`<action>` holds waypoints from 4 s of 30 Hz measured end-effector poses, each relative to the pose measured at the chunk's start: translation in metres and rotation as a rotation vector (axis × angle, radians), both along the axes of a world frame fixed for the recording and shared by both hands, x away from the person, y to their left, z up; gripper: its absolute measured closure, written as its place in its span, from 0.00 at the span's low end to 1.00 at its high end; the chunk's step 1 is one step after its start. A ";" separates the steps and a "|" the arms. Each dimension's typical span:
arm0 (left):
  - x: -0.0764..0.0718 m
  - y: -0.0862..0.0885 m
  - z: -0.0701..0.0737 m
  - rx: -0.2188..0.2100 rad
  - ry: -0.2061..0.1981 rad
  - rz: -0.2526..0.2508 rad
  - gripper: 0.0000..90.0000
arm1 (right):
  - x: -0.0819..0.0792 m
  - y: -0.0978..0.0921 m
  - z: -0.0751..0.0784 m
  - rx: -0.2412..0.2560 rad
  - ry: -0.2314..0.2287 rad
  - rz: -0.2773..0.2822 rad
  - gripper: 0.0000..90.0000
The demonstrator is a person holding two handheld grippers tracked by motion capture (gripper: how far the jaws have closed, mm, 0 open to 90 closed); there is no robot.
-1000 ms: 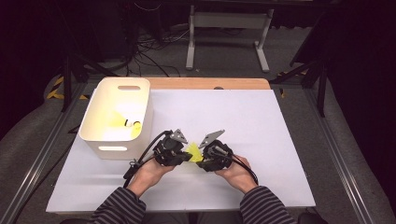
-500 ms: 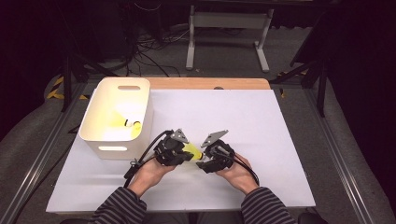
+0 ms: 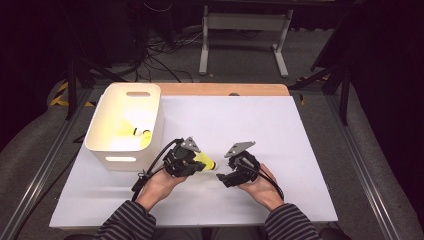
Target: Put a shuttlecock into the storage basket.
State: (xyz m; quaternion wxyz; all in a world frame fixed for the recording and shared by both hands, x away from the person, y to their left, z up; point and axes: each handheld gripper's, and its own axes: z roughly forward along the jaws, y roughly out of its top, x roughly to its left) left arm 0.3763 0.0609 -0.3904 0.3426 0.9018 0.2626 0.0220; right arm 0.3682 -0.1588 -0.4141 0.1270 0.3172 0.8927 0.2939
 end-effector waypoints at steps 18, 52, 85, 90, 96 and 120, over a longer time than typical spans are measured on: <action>-0.001 0.003 0.003 0.007 -0.004 0.016 1.00 | -0.010 -0.034 0.004 0.076 -0.041 -0.091 0.27; 0.000 0.011 0.011 -0.002 -0.019 0.039 1.00 | -0.035 -0.095 -0.004 0.215 -0.110 -0.200 0.20; 0.004 0.018 0.026 -0.011 -0.029 0.080 1.00 | -0.055 -0.149 -0.020 0.331 -0.187 -0.314 0.14; 0.006 0.021 0.030 -0.023 -0.022 0.090 1.00 | -0.056 -0.153 -0.022 0.352 -0.198 -0.324 0.14; 0.007 0.026 0.034 -0.028 -0.021 0.104 1.00 | -0.057 -0.153 -0.024 0.347 -0.195 -0.325 0.14; 0.025 0.029 0.054 -0.026 -0.013 0.150 1.00 | -0.056 -0.151 -0.025 0.337 -0.188 -0.319 0.14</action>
